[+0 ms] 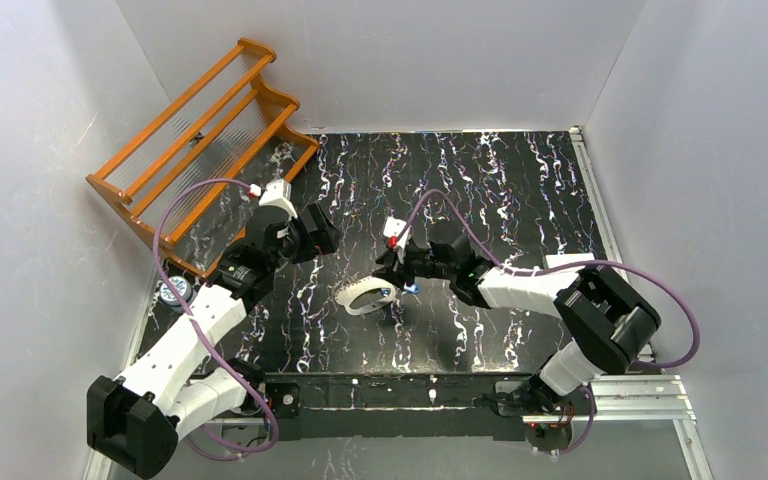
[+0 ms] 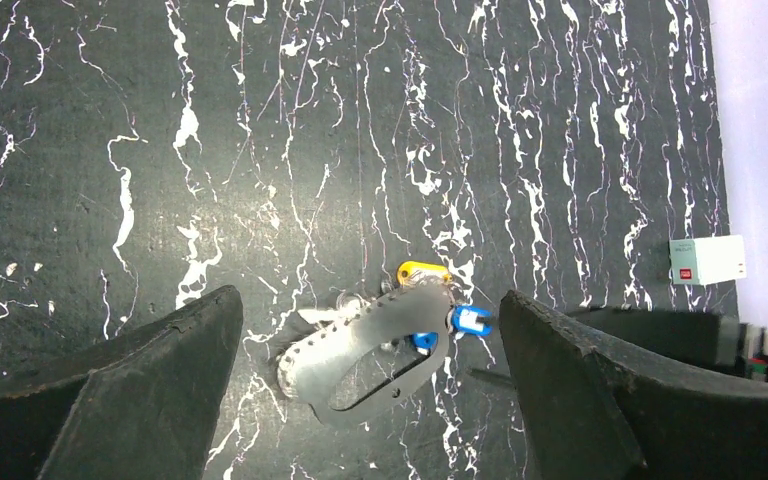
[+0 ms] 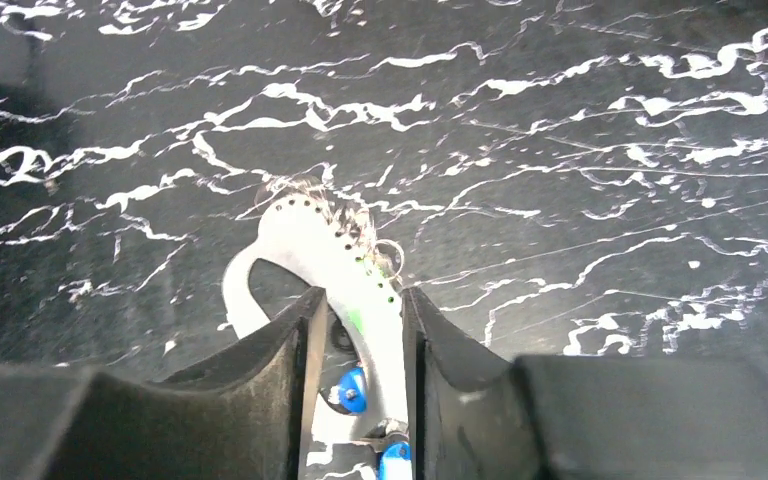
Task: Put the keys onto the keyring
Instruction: Place the keyring at the center of the board, then reset both arms
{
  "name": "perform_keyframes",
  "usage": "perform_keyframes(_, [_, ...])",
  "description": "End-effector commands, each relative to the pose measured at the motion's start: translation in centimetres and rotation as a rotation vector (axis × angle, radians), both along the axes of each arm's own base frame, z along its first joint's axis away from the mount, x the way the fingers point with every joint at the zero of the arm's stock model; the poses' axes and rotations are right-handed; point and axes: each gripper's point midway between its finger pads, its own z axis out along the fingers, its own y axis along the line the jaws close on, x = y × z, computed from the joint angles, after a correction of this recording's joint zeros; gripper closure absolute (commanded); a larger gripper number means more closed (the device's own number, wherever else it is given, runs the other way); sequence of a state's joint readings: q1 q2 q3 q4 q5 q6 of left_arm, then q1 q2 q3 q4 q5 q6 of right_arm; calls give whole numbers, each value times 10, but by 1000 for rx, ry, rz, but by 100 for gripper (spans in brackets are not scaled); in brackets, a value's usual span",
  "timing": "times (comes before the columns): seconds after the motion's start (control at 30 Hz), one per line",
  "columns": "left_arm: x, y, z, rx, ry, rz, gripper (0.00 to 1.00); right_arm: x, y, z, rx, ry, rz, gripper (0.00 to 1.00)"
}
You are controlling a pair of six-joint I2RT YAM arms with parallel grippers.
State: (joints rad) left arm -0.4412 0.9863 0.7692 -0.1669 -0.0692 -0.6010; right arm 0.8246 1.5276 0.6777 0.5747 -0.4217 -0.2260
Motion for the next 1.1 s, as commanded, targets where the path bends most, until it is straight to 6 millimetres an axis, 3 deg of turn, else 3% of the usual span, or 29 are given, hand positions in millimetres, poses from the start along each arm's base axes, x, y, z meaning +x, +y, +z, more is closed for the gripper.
perform_keyframes(0.0, [-7,6,-7,27,20,-2,2,27,11,51,140,-70,-41,51])
perform_keyframes(0.2, [-7,6,-13,45,31,-15,2,46,-10,66,194,-47,-112,20])
perform_keyframes(0.37, [-2,10,-21,70,-17,-19,2,58,-40,66,245,47,-214,2])
perform_keyframes(0.53, [5,40,-14,98,-214,117,2,70,-83,51,262,167,-367,1])
perform_keyframes(0.6, [1,60,-23,148,-277,185,2,74,-102,45,253,193,-440,1])
perform_keyframes(0.7, [-4,88,-20,190,-399,296,2,78,-135,33,247,214,-558,1])
perform_keyframes(0.8, [-7,101,-19,241,-488,329,2,82,-168,23,239,211,-673,1])
perform_keyframes(0.9, [-5,105,-28,331,-505,304,2,88,-195,17,185,184,-781,1])
perform_keyframes(1.07, [2,125,-55,523,-373,353,2,99,-244,16,110,34,-1005,1])
